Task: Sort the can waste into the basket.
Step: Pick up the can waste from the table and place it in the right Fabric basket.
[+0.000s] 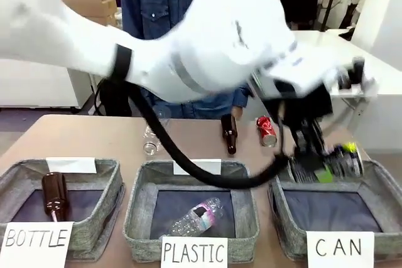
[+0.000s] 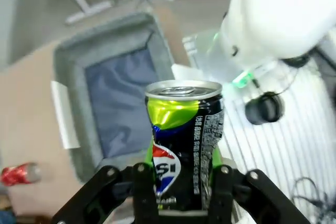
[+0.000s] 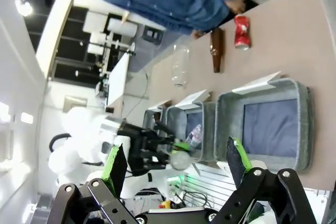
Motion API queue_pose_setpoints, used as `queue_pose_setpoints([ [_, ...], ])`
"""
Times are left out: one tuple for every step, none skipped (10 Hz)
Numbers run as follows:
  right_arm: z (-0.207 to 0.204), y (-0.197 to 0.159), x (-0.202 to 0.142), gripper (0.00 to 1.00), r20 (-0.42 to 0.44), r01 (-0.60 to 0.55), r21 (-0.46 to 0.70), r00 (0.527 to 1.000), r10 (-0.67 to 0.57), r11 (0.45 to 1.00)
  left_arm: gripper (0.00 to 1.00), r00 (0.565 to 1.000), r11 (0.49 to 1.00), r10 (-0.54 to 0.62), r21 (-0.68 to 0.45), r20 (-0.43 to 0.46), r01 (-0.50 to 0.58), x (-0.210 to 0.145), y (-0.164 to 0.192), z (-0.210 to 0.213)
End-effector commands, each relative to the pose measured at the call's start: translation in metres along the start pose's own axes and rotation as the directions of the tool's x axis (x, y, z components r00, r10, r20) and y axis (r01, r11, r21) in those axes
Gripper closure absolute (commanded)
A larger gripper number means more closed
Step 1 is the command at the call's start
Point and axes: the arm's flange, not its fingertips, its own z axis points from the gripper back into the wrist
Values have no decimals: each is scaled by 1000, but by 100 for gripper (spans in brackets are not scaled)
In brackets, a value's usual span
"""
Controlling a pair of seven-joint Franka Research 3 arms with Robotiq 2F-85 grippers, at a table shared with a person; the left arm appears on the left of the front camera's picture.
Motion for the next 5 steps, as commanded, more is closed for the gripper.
queue_pose_setpoints([
  [3,2,-4,0,29,-5,7,1000,5,1000,60,996,994,32,111,-84,-22,11,22,-30],
  [3,2,-4,0,29,-5,7,1000,5,1000,60,993,990,64,129,-97,-51,6,34,-47],
  [3,2,-4,0,29,-5,7,1000,5,1000,60,990,988,89,135,-108,-74,2,42,-60],
  [3,2,-4,0,29,-5,7,1000,5,1000,60,990,987,100,135,-103,-85,1,50,-68],
  [3,2,-4,0,29,-5,7,1000,5,1000,60,989,986,108,140,-100,-94,0,55,-70],
])
